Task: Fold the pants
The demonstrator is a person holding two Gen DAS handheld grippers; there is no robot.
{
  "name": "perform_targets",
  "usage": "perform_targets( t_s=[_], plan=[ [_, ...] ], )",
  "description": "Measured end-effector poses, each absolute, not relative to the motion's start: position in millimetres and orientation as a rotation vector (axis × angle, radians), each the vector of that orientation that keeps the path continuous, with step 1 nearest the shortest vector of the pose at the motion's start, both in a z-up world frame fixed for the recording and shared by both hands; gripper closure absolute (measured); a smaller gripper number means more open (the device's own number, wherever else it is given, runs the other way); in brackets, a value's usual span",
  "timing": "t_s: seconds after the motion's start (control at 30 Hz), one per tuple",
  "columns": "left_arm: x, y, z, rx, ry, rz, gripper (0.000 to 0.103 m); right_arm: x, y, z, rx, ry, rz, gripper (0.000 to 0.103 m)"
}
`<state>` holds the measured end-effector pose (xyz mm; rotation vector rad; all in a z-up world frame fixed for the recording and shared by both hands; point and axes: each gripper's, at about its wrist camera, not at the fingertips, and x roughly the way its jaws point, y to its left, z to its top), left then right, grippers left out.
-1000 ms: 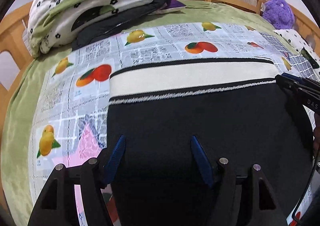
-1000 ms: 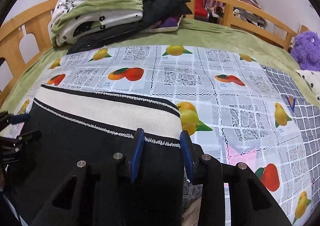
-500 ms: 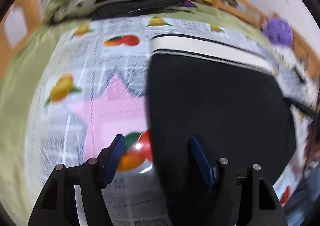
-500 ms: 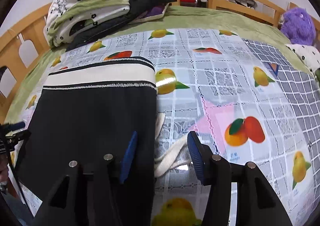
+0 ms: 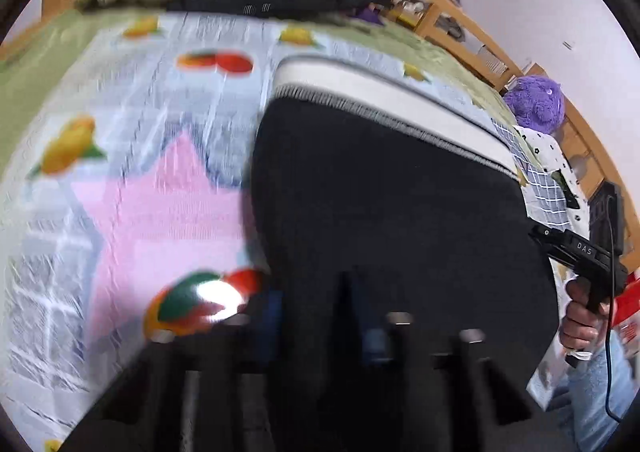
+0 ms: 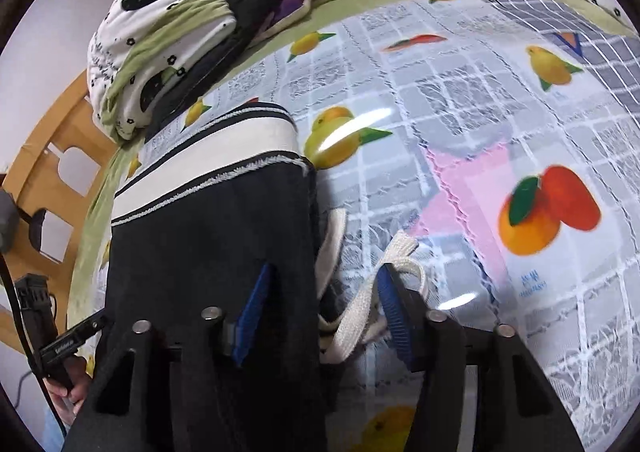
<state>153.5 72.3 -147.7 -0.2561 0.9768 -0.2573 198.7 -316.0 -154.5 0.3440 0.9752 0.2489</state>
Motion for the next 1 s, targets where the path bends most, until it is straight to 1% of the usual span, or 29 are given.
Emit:
perform_targets(
  t_s=[0.03, 0.1, 0.13, 0.2, 0.23, 0.33, 0.43, 0.5, 0.6, 0.7, 0.83, 0.9, 0.93, 0.97, 1.0],
  plan=[
    [152, 68, -143, -0.220, 0.963, -0.256, 0.083, 198, -307, -151, 0.303, 0.959, 0.240, 0.071],
    [151, 63, -140, -0.155, 0.970, -0.244, 0.081, 193, -292, -143, 0.192, 0.932, 0.195, 0.071],
    [150, 63, -140, -0.145, 0.976, -0.238, 0.076, 191, -287, -140, 0.147, 0.923, 0.187, 0.071],
    [144, 64, -139, -0.130, 0.997, -0.231, 0.072, 186, -283, -134, 0.097, 0.921, 0.194, 0.070],
    [136, 65, -137, -0.119, 1.000, -0.239, 0.067, 182, -283, -131, 0.096, 0.929, 0.208, 0.070],
    [103, 64, -125, -0.031, 0.981, -0.272, 0.061, 164, -284, -122, 0.085, 0.946, 0.238, 0.069],
    [66, 60, -114, 0.074, 0.933, -0.330, 0.056, 141, -271, -118, -0.047, 0.931, 0.235, 0.067],
    [43, 60, -114, 0.120, 0.906, -0.342, 0.056, 127, -264, -120, -0.120, 0.922, 0.230, 0.066],
    [11, 67, -125, 0.116, 0.914, -0.346, 0.056, 108, -260, -126, -0.145, 0.923, 0.217, 0.062],
    [-12, 67, -145, 0.139, 0.949, -0.301, 0.057, 92, -258, -129, -0.141, 0.933, 0.214, 0.062],
    [-16, 51, -143, 0.229, 0.883, -0.266, 0.057, 74, -257, -131, -0.138, 0.938, 0.209, 0.061],
    [-6, 52, -138, 0.199, 0.860, -0.215, 0.057, 67, -259, -133, -0.093, 0.954, 0.213, 0.061],
    [-2, 52, -138, 0.180, 0.856, -0.182, 0.060, 65, -260, -135, -0.076, 0.960, 0.213, 0.061],
    [7, 54, -139, 0.163, 0.862, -0.127, 0.068, 63, -260, -136, -0.064, 0.962, 0.209, 0.061],
    [13, 53, -142, 0.154, 0.875, -0.111, 0.083, 61, -260, -139, -0.060, 0.962, 0.201, 0.061]
  ],
)
